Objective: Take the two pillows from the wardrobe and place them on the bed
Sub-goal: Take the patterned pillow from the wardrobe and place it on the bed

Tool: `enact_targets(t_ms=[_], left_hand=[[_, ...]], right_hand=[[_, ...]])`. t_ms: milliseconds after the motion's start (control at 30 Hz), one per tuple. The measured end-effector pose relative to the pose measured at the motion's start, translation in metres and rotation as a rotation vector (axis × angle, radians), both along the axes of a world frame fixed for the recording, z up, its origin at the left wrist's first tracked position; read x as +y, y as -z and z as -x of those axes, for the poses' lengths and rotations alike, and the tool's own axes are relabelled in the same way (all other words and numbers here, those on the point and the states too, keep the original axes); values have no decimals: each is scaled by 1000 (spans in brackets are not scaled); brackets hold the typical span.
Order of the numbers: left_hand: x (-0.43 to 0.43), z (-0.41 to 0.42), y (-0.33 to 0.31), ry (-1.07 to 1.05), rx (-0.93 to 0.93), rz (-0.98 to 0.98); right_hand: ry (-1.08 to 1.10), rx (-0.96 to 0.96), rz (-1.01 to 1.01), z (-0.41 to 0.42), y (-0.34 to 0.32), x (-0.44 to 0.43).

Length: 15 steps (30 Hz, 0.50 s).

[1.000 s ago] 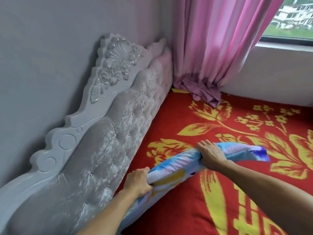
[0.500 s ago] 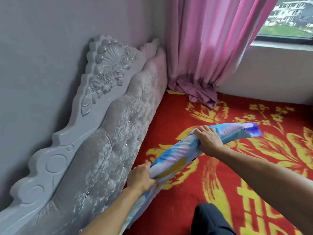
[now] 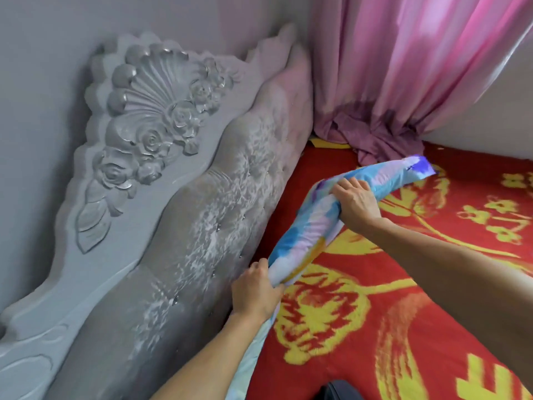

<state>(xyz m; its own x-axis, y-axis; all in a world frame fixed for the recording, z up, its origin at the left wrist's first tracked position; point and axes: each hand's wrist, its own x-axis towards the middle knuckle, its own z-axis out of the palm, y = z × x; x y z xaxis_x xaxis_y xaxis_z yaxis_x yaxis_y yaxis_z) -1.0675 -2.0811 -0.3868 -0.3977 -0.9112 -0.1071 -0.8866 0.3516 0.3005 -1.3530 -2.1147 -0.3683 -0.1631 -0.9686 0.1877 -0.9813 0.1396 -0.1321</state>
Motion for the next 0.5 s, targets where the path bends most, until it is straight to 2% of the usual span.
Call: enact_targets(t_ms=[100, 167, 267, 333, 433, 500], left_hand=[[-9, 53, 35, -28, 37, -44], [-8, 89, 63, -16, 50, -93], [6, 137, 102, 86, 76, -206], [25, 165, 136, 184, 60, -356], [49, 174, 183, 286, 9, -609], [46, 160, 209, 320, -78, -642]], right_hand=[[146, -25, -21, 41, 51, -11], [287, -126, -52, 66, 92, -1], [503, -308, -106, 99, 144, 30], [593, -348, -198, 120, 183, 60], [640, -474, -325, 130, 235, 111], [754, -599, -333, 126, 261, 138]])
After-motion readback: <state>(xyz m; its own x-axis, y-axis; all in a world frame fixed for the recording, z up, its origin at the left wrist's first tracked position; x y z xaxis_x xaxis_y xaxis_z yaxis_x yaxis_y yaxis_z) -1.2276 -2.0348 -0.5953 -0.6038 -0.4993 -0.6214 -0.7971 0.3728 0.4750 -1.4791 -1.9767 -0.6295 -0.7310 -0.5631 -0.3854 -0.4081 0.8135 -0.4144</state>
